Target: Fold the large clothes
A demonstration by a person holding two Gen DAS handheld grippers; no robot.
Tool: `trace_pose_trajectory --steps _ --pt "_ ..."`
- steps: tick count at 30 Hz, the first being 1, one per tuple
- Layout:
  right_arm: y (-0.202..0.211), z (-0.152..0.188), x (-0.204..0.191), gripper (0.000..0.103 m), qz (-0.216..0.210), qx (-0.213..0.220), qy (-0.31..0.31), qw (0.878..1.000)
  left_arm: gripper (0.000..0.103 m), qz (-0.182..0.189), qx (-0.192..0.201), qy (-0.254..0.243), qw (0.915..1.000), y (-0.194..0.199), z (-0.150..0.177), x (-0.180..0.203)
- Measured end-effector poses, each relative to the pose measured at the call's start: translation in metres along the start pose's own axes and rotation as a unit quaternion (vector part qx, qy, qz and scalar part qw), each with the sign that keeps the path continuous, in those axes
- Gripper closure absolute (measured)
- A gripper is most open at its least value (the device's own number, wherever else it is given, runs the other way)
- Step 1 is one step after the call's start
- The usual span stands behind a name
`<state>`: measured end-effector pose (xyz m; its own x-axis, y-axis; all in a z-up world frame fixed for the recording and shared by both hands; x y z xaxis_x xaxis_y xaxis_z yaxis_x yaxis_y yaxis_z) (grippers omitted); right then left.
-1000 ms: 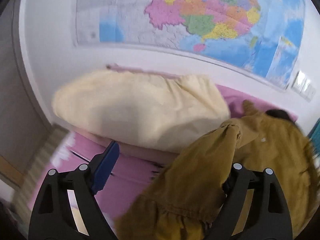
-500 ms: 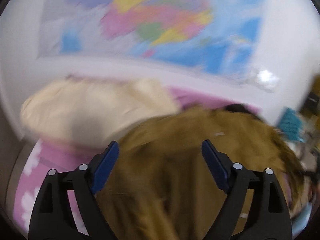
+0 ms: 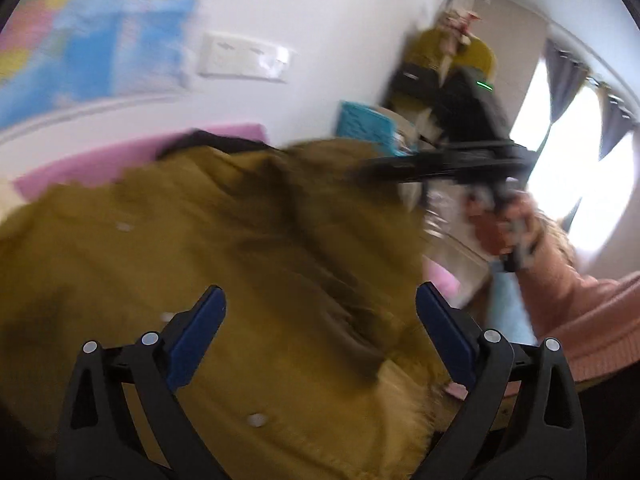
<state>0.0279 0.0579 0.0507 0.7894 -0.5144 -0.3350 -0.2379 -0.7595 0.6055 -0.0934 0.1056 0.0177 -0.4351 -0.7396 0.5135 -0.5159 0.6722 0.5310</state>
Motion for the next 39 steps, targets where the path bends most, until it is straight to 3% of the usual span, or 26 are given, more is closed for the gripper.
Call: trace_pose_trajectory --steps 3,4,5,7,8,10,12,13,14,17,19,22,24,25,27,29,30,31,32,33,34,36,38,39 --pt "-0.042 0.004 0.003 0.08 -0.028 -0.032 -0.016 0.999 0.008 0.012 -0.041 0.012 0.999 -0.014 0.01 -0.011" --pt "-0.053 0.007 0.004 0.077 -0.035 -0.046 -0.023 0.998 0.007 0.005 -0.049 0.012 0.9987 -0.017 0.014 -0.012" --pt "-0.064 0.012 0.007 0.066 -0.03 -0.064 -0.024 0.997 0.007 -0.012 -0.061 0.01 0.998 -0.024 0.021 -0.015" --pt "-0.067 0.018 0.009 0.054 -0.011 -0.082 -0.009 0.996 0.006 -0.035 -0.088 0.02 0.9954 -0.038 0.031 -0.026" --pt "-0.061 0.017 0.01 0.054 -0.002 -0.081 0.001 0.997 0.006 -0.039 -0.109 0.038 0.9925 -0.047 0.036 -0.034" --pt "-0.042 0.01 0.016 0.049 0.024 -0.065 0.023 0.997 0.006 -0.036 -0.135 0.061 0.9883 -0.06 0.044 -0.041" --pt "-0.014 -0.002 0.035 0.037 0.08 -0.031 0.03 0.996 0.009 -0.023 -0.144 0.071 0.9867 -0.067 0.046 -0.044" --pt "-0.004 -0.006 0.047 0.035 0.108 -0.022 0.025 0.994 0.016 -0.02 -0.147 0.073 0.9862 -0.07 0.046 -0.042" --pt "0.005 -0.008 0.061 0.035 0.135 -0.015 0.014 0.991 0.031 -0.018 -0.155 0.076 0.9847 -0.078 0.046 -0.045" --pt "0.017 -0.006 0.107 0.03 0.164 -0.007 -0.036 0.986 0.065 -0.008 -0.18 0.091 0.9794 -0.09 0.049 -0.048" --pt "0.014 0.003 0.142 0.023 0.169 -0.005 -0.081 0.982 0.079 -0.009 -0.181 0.089 0.9794 -0.089 0.048 -0.049" --pt "0.004 0.015 0.174 0.018 0.184 -0.014 -0.119 0.976 0.087 -0.034 -0.149 0.075 0.9855 -0.065 0.035 -0.053" --pt "-0.007 0.022 0.187 0.018 0.144 -0.008 -0.148 0.978 0.089 -0.074 -0.116 0.057 0.9888 -0.041 0.021 -0.059" --pt "-0.013 0.026 0.19 0.019 0.113 -0.006 -0.163 0.98 0.089 -0.093 -0.103 0.05 0.9891 -0.029 0.014 -0.063" --pt "-0.016 0.033 0.189 0.036 0.072 -0.003 -0.165 0.984 0.089 -0.146 -0.08 0.047 0.9849 -0.003 -0.002 -0.074" --pt "-0.021 0.033 0.183 0.083 0.066 -0.008 -0.148 0.987 0.085 -0.21 -0.063 0.048 0.9746 0.011 -0.016 -0.092" --pt "-0.02 0.033 0.179 0.094 0.064 -0.012 -0.136 0.989 0.083 -0.24 -0.06 0.051 0.9675 0.015 -0.022 -0.104" --pt "-0.017 0.031 0.176 0.096 0.071 -0.012 -0.127 0.989 0.075 -0.278 -0.058 0.055 0.9572 0.017 -0.027 -0.117" --pt "-0.008 0.03 0.173 0.097 0.085 -0.006 -0.116 0.99 0.073 -0.313 -0.054 0.067 0.9459 0.019 -0.031 -0.131" --pt "-0.003 0.026 0.173 0.097 0.095 0.001 -0.11 0.989 0.073 -0.327 -0.048 0.079 0.9407 0.023 -0.033 -0.139" --pt "0.007 0.025 0.174 0.097 0.103 0.013 -0.111 0.988 0.073 -0.326 -0.043 0.093 0.9398 0.027 -0.034 -0.146" --pt "0.017 0.019 0.18 0.097 0.108 0.027 -0.12 0.987 0.057 -0.289 -0.036 0.127 0.9483 0.036 -0.033 -0.155" --pt "0.015 0.02 0.181 0.097 0.114 0.018 -0.121 0.986 0.023 -0.247 -0.031 0.133 0.9594 0.037 -0.03 -0.145" --pt "0.011 0.024 0.182 0.097 0.128 0.001 -0.116 0.985 0.018 -0.228 -0.033 0.129 0.9645 0.036 -0.024 -0.142"
Point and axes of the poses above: each gripper's, at about its wrist camera, not at the fingertips, and y roughly against the way its jaws point, x to its right, z to its underside, the point moved 4 cm from there along -y, roughly the way its jaws point, and after that the axes turned 15 degrees about y, right-handed, at the moved point
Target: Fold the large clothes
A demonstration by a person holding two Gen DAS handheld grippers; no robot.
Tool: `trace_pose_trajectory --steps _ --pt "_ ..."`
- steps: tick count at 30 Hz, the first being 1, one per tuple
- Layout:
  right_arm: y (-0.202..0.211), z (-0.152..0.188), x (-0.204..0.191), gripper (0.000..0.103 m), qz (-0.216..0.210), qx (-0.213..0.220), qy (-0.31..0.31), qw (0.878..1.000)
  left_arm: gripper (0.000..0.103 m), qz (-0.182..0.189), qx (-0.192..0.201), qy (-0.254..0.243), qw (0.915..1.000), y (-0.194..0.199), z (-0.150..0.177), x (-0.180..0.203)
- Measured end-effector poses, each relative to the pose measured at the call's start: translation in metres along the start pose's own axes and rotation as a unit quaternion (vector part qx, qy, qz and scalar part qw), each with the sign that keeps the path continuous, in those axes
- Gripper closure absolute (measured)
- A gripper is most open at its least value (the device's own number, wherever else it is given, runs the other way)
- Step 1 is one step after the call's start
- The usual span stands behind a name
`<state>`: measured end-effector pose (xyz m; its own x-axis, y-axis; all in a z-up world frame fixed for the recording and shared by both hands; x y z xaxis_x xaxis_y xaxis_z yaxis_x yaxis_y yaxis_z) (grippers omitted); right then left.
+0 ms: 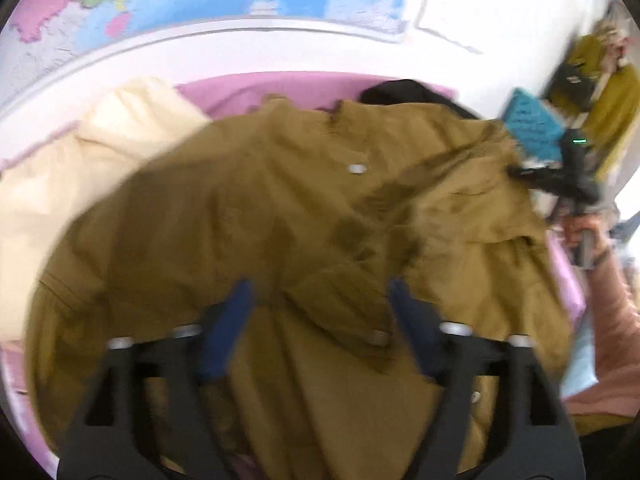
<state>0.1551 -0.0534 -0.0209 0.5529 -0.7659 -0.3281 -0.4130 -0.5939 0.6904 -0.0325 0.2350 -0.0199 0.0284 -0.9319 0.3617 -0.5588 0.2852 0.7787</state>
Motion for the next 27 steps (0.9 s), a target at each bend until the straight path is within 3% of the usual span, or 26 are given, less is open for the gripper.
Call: trace_pose_trajectory --steps 2,5,7,9,10,11,13,15,17,18,19,20,21,22,24,25,27 --pt "-0.009 -0.001 0.002 0.097 0.0 -0.005 -0.012 1.0 0.015 0.016 -0.012 -0.029 0.9994 -0.002 0.013 0.008" --pt "-0.013 -0.001 0.009 0.097 -0.009 -0.003 -0.027 1.0 0.011 -0.035 -0.046 -0.077 0.9953 -0.028 0.03 0.021" --pt "-0.016 -0.003 0.006 0.097 -0.006 -0.004 -0.023 1.0 0.012 -0.046 -0.07 -0.089 0.9925 -0.05 0.039 0.028" --pt "-0.017 -0.004 0.006 0.097 -0.01 -0.004 -0.027 1.0 0.044 -0.071 -0.081 -0.104 0.9887 -0.064 0.042 0.027" --pt "-0.016 -0.004 0.006 0.097 -0.011 -0.002 -0.028 1.0 0.068 -0.085 -0.082 -0.113 0.9865 -0.07 0.042 0.025" --pt "-0.014 -0.005 0.006 0.097 -0.01 0.001 -0.027 1.0 0.082 -0.1 -0.069 -0.124 0.9848 -0.072 0.039 0.027" --pt "-0.012 -0.007 0.004 0.097 -0.008 0.007 -0.025 1.0 0.092 -0.125 -0.025 -0.133 0.9829 -0.065 0.023 0.028" --pt "-0.009 -0.009 0.004 0.097 -0.01 0.016 -0.02 1.0 0.09 -0.139 0.007 -0.124 0.9825 -0.05 0.004 0.022" --pt "-0.012 -0.007 0.007 0.097 -0.005 0.011 -0.027 1.0 0.075 -0.155 0.01 -0.124 0.9801 -0.046 -0.004 0.012" --pt "-0.017 -0.005 0.009 0.097 0.006 0.001 -0.026 1.0 0.07 -0.181 0.011 -0.134 0.9742 -0.05 -0.005 0.007" --pt "-0.021 -0.004 0.01 0.094 0.012 -0.006 -0.027 1.0 0.052 -0.222 0.013 -0.147 0.9639 -0.056 -0.003 0.0" --pt "-0.023 -0.003 0.011 0.082 0.018 -0.011 -0.03 0.999 0.044 -0.24 0.011 -0.151 0.9588 -0.06 -0.002 -0.004" --pt "-0.023 -0.001 0.013 0.07 0.035 -0.019 -0.035 0.999 0.044 -0.25 0.009 -0.154 0.9558 -0.062 0.001 -0.008" --pt "-0.021 0.0 0.015 0.057 0.051 -0.023 -0.041 0.998 0.043 -0.251 0.003 -0.149 0.9566 -0.063 0.003 -0.01" --pt "-0.006 -0.003 0.01 0.056 0.07 -0.006 -0.033 0.997 0.038 -0.228 0.003 -0.122 0.966 -0.053 0.004 -0.014" --pt "0.005 -0.005 0.003 0.056 0.083 0.007 -0.021 0.996 0.029 -0.218 0.01 -0.115 0.969 -0.048 0.002 -0.016" --pt "0.025 -0.012 -0.021 0.056 0.096 0.036 0.016 0.995 0.024 -0.182 0.036 -0.092 0.9783 -0.026 -0.001 -0.018"
Point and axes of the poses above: each gripper's, at about its wrist camera, not at the fingertips, and y roughly against the way its jaws point, x to its right, z to its underside, the point moved 4 cm from there along -y, roughly the way its jaws point, and after that the axes turned 15 degrees about y, right-handed, at the moved point
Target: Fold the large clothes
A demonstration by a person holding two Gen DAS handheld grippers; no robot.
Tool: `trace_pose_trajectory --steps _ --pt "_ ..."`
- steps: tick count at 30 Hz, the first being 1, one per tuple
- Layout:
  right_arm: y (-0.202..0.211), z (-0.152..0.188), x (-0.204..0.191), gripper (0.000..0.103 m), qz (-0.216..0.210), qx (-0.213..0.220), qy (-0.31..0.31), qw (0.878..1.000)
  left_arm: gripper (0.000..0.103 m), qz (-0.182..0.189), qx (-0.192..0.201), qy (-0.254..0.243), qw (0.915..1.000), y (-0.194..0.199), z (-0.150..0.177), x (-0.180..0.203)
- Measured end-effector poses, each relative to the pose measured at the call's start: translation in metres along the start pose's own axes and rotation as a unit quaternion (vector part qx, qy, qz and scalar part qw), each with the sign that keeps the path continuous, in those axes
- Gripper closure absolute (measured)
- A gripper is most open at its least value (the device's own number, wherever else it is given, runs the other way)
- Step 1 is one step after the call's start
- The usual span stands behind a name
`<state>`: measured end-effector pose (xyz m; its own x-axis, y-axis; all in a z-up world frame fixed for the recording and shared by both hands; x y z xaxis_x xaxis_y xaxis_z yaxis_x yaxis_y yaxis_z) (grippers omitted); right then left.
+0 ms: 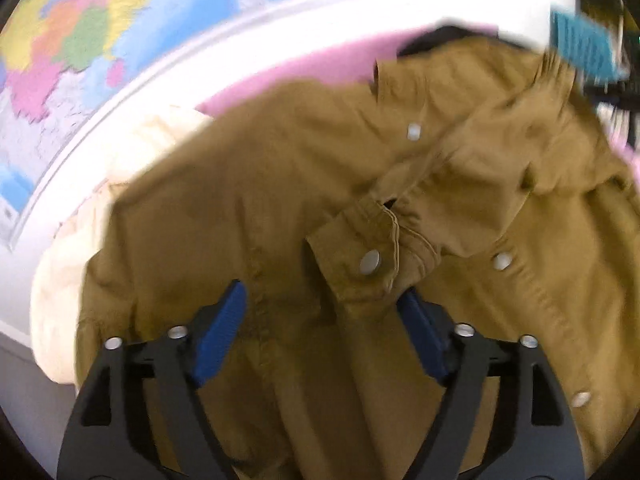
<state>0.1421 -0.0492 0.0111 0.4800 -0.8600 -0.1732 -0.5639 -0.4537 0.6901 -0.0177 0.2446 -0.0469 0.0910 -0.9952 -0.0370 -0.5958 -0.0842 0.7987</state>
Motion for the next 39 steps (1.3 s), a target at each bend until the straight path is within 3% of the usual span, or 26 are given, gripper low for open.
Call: trace_pose_trajectory --steps 4,8,9,11,13,15,18,20,22,26,28,34,37,39 --pt "0.006 -0.017 -0.064 0.056 -0.046 0.015 0.083 0.995 0.023 0.101 0.029 0.034 0.9938 0.035 -0.004 -0.003" --pt "-0.048 -0.023 -0.141 0.058 -0.111 -0.033 0.167 0.979 0.029 0.13 0.008 0.021 0.9912 0.021 -0.005 0.021" --pt "-0.064 -0.022 -0.156 0.059 -0.122 -0.048 0.178 0.975 0.031 0.123 -0.01 0.018 0.9922 0.008 -0.004 0.026" --pt "-0.098 -0.015 -0.181 0.061 -0.143 -0.085 0.194 0.967 0.049 0.08 -0.051 0.015 0.9954 -0.025 -0.002 0.035" --pt "-0.126 -0.007 -0.194 0.061 -0.127 -0.114 0.216 0.961 0.051 0.031 -0.071 0.01 0.9969 -0.049 0.001 0.035" --pt "-0.147 0.001 -0.198 0.061 -0.094 -0.137 0.227 0.96 0.05 0.033 -0.076 0.017 0.9964 -0.051 0.002 0.034" --pt "-0.138 -0.002 -0.203 0.061 -0.084 -0.135 0.241 0.957 0.04 0.068 -0.042 0.036 0.9962 -0.02 0.001 0.02" --pt "-0.119 -0.006 -0.21 0.061 -0.1 -0.115 0.249 0.956 0.027 0.083 -0.006 0.047 0.9955 0.012 0.004 0.004" --pt "-0.104 -0.008 -0.224 0.061 -0.114 -0.097 0.264 0.953 0.025 0.091 0.036 0.06 0.9934 0.049 0.011 -0.019" --pt "-0.099 -0.01 -0.261 0.059 -0.165 -0.083 0.283 0.941 0.018 0.054 0.077 0.084 0.9919 0.09 0.03 -0.06" --pt "-0.11 -0.001 -0.275 0.059 -0.174 -0.096 0.287 0.937 0.018 0.027 0.076 0.096 0.9921 0.094 0.041 -0.07" --pt "-0.169 0.015 -0.288 0.057 -0.154 -0.155 0.28 0.935 0.018 0.011 0.03 0.117 0.9926 0.089 0.09 -0.087" --pt "-0.154 0.01 -0.293 0.055 -0.166 -0.141 0.266 0.939 0.018 0.006 0.013 0.116 0.9931 0.082 0.107 -0.09" --pt "-0.13 0.011 -0.312 0.051 -0.215 -0.121 0.274 0.929 0.027 0.005 0.006 0.126 0.992 0.081 0.119 -0.094"
Point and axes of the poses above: each gripper's, at about its wrist camera, not at the fingertips, and y roughly against the way its jaws point, x to its right, z to its underside, the point moved 4 cm from there along -y, roughly the way its jaws point, and after that the axes turned 15 degrees about y, right-handed, at the moved point
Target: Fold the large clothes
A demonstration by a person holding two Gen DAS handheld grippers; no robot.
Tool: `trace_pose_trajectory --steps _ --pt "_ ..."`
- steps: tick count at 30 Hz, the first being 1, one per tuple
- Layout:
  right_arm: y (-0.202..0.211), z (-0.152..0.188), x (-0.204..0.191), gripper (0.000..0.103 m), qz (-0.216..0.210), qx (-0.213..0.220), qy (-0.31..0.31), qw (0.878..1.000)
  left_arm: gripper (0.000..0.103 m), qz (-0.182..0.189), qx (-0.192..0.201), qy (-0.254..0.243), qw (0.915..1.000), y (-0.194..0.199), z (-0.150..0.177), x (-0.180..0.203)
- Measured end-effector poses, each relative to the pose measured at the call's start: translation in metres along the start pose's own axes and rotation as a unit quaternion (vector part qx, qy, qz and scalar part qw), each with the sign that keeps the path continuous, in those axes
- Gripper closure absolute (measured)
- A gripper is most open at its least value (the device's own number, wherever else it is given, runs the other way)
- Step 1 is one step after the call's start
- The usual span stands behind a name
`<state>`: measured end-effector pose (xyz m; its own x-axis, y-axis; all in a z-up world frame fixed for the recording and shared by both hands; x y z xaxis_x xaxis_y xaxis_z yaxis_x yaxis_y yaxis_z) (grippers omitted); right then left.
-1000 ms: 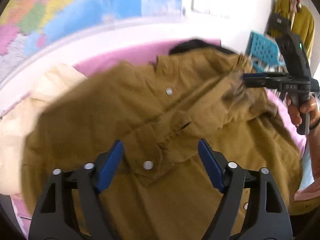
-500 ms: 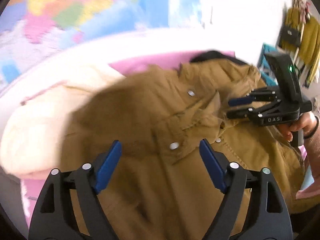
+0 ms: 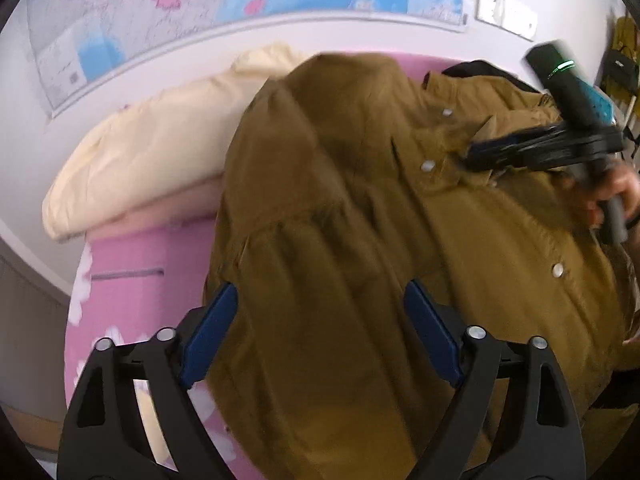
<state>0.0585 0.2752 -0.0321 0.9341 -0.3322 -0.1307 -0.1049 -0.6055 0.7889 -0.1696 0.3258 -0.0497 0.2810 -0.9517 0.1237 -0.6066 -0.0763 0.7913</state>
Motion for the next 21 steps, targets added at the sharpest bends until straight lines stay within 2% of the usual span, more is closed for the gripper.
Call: trace_pose_trajectory --steps 2,4,7,9,12,13,14,15,16,18,20,21 --pt "0.005 -0.005 -0.036 0.043 -0.054 0.015 0.035 0.998 0.05 0.017 -0.008 0.02 0.9996 0.001 0.002 -0.011" --pt "-0.002 -0.007 -0.075 0.039 -0.101 0.015 0.07 0.992 0.062 0.04 -0.007 0.029 0.9987 0.003 0.002 -0.017" --pt "-0.027 -0.005 -0.131 0.036 -0.176 -0.011 0.104 0.979 0.066 0.058 0.003 0.043 0.9974 0.01 -0.001 -0.025" --pt "-0.052 -0.001 -0.154 0.03 -0.212 -0.035 0.11 0.97 0.066 0.077 0.004 0.062 0.9951 0.016 -0.005 -0.033" --pt "-0.087 0.007 -0.174 0.026 -0.214 -0.07 0.114 0.968 0.058 0.077 0.005 0.078 0.994 0.023 -0.006 -0.04" --pt "-0.092 0.008 -0.179 0.044 -0.224 -0.075 0.112 0.965 0.058 0.076 0.006 0.079 0.994 0.025 -0.006 -0.042" --pt "-0.095 0.007 -0.186 0.078 -0.251 -0.073 0.108 0.959 0.057 0.081 0.007 0.082 0.9933 0.028 -0.006 -0.044" --pt "-0.093 0.006 -0.188 0.093 -0.26 -0.074 0.107 0.957 0.057 0.086 0.009 0.084 0.9927 0.031 -0.007 -0.045" --pt "-0.088 0.003 -0.189 0.098 -0.259 -0.069 0.11 0.957 0.057 0.087 0.014 0.084 0.9925 0.035 -0.009 -0.047" --pt "-0.062 -0.01 -0.188 0.099 -0.276 -0.034 0.114 0.954 0.054 0.103 0.034 0.086 0.9904 0.053 -0.018 -0.05" --pt "-0.021 -0.032 -0.179 0.099 -0.259 0.007 0.13 0.957 0.037 0.129 0.059 0.097 0.985 0.076 -0.034 -0.056" --pt "-0.001 -0.044 -0.169 0.099 -0.248 0.027 0.132 0.959 0.033 0.138 0.079 0.1 0.9823 0.089 -0.042 -0.058"
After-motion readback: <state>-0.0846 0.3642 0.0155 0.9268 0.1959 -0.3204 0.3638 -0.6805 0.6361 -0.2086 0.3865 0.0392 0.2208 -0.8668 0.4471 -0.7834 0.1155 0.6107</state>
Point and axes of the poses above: each gripper's, at about its wrist camera, not at the fingertips, and y roughly against the way its jaws point, x to its right, z to its underside, the point moved 4 cm from there along -y, roughly the way its jaws point, and after that the axes turned 15 degrees about y, right-handed, at the moved point
